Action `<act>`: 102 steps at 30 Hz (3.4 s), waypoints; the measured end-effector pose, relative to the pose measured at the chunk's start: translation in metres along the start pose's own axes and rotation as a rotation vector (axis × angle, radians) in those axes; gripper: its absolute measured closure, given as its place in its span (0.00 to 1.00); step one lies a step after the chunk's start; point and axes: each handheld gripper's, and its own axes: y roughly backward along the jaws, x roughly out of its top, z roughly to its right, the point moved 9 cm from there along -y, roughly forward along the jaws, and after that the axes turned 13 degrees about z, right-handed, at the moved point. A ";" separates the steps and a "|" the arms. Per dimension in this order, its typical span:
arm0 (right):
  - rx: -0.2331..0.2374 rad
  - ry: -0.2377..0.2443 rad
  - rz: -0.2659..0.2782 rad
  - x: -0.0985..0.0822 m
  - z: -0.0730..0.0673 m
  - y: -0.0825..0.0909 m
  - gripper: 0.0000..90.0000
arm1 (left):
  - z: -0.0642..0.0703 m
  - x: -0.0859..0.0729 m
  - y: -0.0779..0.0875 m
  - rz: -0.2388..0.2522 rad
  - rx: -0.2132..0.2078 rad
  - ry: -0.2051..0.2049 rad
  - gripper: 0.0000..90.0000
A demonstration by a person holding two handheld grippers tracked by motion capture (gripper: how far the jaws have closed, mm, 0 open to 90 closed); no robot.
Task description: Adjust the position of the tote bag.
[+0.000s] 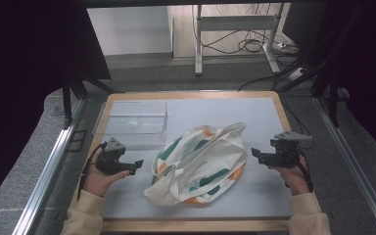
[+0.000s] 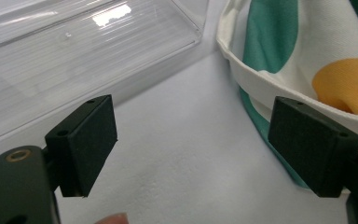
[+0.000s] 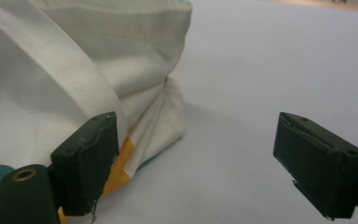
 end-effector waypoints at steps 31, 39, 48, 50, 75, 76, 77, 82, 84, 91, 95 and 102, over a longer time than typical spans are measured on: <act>0.009 0.008 -0.043 -0.023 0.005 0.009 0.23 | 0.020 0.016 0.016 -0.010 -0.021 -0.034 0.24; 0.011 0.012 -0.021 -0.017 0.002 0.015 0.23 | 0.031 0.017 0.020 -0.040 -0.049 -0.037 0.24; 0.009 0.020 -0.017 -0.015 0.003 0.017 0.23 | 0.035 0.030 0.040 -0.010 -0.086 -0.028 0.24; 0.006 0.020 -0.019 -0.016 0.004 0.017 0.23 | 0.038 0.032 0.045 -0.005 -0.111 -0.020 0.24; 0.027 0.059 -0.030 -0.016 -0.002 0.018 0.23 | 0.087 0.051 0.050 -0.025 -0.230 -0.110 0.25; 0.026 0.061 -0.033 -0.016 -0.001 0.018 0.23 | 0.087 0.051 0.050 -0.027 -0.231 -0.110 0.25; 0.023 0.063 -0.034 -0.017 -0.001 0.018 0.23 | 0.088 0.051 0.050 -0.028 -0.234 -0.111 0.25; 0.019 0.060 -0.035 -0.017 0.001 0.019 0.23 | 0.096 0.049 0.053 -0.035 -0.251 -0.122 0.25; 0.016 0.061 -0.036 -0.017 0.001 0.019 0.23 | 0.099 0.047 0.054 -0.043 -0.259 -0.125 0.26; 0.009 0.071 -0.048 -0.019 0.000 0.018 0.23 | 0.115 0.041 0.056 -0.065 -0.299 -0.141 0.29; 0.006 0.078 -0.055 -0.020 0.000 0.018 0.23 | 0.120 0.039 0.060 -0.069 -0.321 -0.144 0.31; -0.002 0.081 -0.058 -0.020 0.001 0.018 0.23 | 0.134 0.014 0.047 -0.184 -0.367 -0.150 0.53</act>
